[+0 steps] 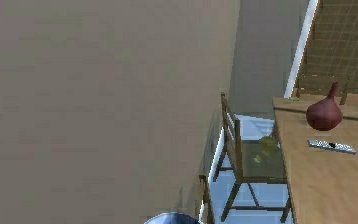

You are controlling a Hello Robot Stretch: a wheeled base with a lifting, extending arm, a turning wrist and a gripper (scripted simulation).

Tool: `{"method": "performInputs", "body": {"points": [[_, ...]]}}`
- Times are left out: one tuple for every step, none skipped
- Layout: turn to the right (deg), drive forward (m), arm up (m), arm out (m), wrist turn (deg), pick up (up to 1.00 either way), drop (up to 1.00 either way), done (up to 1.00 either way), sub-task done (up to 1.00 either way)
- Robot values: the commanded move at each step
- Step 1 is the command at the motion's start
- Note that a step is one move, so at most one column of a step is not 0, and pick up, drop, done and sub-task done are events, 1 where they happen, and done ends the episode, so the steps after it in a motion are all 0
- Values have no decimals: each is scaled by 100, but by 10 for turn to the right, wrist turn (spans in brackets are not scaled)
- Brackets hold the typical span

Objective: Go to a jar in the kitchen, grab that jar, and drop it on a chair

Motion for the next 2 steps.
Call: {"method": "performInputs", "body": {"points": [[0, 0, 0, 12, 0, 0, 0, 0, 0], [0, 0, 0, 0, 390, 0, 0, 0, 0]]}}
